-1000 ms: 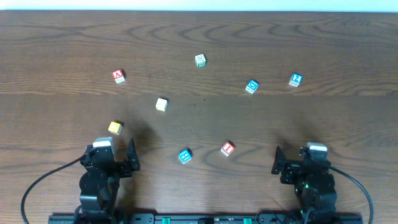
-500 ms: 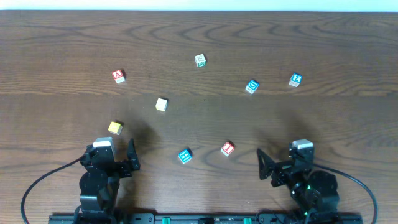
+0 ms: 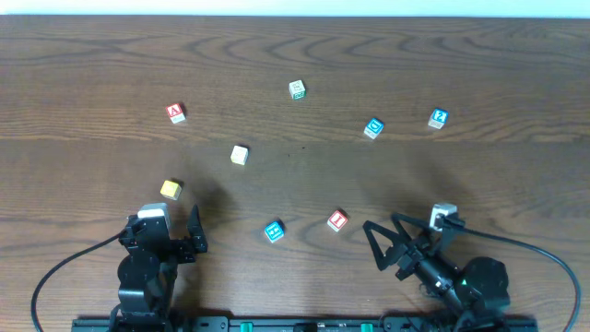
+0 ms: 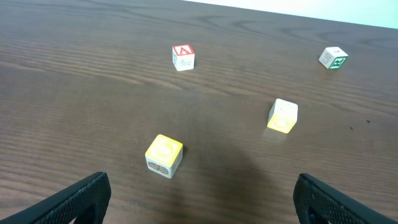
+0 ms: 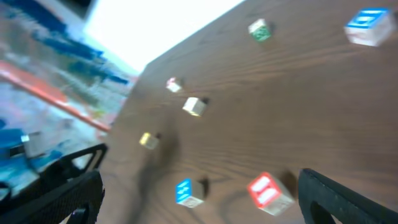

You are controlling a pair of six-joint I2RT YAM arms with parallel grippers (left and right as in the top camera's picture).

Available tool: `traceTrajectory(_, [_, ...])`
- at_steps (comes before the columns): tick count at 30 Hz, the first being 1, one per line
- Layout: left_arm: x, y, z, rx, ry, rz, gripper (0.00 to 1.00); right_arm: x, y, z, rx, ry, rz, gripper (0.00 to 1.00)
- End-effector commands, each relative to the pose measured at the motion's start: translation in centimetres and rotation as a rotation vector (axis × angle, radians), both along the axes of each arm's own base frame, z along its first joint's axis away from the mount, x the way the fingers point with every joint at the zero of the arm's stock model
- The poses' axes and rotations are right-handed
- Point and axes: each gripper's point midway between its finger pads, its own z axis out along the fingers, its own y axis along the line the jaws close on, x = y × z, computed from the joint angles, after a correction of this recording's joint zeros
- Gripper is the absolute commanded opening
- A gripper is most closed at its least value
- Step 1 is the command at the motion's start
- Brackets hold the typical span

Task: Spell out Ai2
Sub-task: 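Move the right gripper over the red 'I' block near center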

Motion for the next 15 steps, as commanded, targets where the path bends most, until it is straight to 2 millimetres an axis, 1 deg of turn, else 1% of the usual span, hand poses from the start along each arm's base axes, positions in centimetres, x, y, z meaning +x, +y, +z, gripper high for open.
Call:
traceTrajectory(1, [0.0,0.2,-0.8,0.011,0.014,0.008,0.95,-0.9,1.8,0.5,0.053,0.027,0.103,0.99])
traceTrajectory(4, [0.0,0.2,-0.8,0.011,0.014,0.009,0.95,-0.9,3.1,1.7,0.074,-0.009,0.159,0.99])
traceTrajectory(7, [0.0,0.2,-0.8,0.011,0.014,0.008,0.95,-0.6,4.3,2.1,0.073,-0.023,0.195,0.99])
traceTrajectory(10, [0.0,0.2,-0.8,0.011,0.014,0.009,0.95,-0.3,5.5,1.2,0.064,0.029,0.215,0.99])
traceTrajectory(12, [0.0,0.2,-0.8,0.011,0.014,0.008,0.95,0.1,6.5,0.0,0.027,0.088,0.221,0.99])
traceTrajectory(15, [0.0,0.2,-0.8,0.011,0.014,0.009,0.95,0.8,7.5,-0.7,-0.027,0.147,0.209,0.99])
